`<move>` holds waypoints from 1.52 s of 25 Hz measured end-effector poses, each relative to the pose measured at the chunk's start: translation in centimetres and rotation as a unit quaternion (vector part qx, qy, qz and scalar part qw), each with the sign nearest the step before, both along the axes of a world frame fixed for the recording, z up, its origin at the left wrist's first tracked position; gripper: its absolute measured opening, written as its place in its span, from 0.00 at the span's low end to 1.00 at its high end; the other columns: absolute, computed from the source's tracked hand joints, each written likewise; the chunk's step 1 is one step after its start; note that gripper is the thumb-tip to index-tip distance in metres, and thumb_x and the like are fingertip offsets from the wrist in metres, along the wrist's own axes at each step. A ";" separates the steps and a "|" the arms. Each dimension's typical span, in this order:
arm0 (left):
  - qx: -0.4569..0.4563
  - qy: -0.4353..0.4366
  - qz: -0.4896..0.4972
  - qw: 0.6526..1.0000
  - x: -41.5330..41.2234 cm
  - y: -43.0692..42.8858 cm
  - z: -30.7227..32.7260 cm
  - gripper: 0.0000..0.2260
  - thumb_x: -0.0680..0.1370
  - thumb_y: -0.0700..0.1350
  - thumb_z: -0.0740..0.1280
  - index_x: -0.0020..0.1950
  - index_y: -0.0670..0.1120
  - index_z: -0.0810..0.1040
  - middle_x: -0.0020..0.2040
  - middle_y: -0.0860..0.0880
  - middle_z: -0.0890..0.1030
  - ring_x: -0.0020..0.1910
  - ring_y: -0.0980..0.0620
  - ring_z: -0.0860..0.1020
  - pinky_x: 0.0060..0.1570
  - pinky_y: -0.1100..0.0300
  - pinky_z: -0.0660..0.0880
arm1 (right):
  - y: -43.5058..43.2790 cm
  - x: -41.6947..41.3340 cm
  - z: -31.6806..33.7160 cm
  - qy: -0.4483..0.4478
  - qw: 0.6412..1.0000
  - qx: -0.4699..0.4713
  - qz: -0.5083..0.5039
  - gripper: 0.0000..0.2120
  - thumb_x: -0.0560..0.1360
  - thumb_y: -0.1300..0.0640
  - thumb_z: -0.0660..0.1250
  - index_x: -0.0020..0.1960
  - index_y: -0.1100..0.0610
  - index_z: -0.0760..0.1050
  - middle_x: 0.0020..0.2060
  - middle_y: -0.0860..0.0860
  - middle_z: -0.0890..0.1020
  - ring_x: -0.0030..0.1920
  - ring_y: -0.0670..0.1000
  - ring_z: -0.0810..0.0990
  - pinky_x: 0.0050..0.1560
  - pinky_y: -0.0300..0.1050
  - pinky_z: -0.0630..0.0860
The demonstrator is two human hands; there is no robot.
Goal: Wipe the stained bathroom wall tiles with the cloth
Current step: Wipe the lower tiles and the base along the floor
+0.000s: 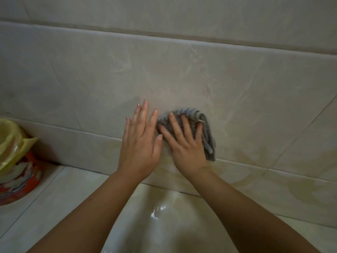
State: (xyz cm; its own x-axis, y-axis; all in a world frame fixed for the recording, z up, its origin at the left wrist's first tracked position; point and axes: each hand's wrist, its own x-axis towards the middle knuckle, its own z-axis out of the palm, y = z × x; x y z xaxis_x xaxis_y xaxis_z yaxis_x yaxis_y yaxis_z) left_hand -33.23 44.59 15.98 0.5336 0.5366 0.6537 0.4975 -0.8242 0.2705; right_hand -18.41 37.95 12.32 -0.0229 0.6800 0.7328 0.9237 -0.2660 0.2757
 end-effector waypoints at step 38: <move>0.081 0.032 -0.110 0.990 7.5 -7.4 1.6 0.28 0.79 0.47 0.57 0.79 0.44 0.58 0.80 0.43 0.54 0.80 0.45 0.50 0.76 0.43 0.51 | -13.3 13.5 4.5 0.038 0.979 0.143 -0.138 0.28 0.74 0.49 0.61 0.74 0.47 0.61 0.76 0.56 0.54 0.75 0.62 0.48 0.73 0.64 0.38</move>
State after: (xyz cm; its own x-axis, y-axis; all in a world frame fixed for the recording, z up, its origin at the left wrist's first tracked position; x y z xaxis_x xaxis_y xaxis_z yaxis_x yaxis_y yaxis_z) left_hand -25.68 37.24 17.60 0.6688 0.2943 0.6827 0.3136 -0.9443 0.0998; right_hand -4.95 24.68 16.82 0.1956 0.4198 0.8863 0.8209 -0.5645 0.0862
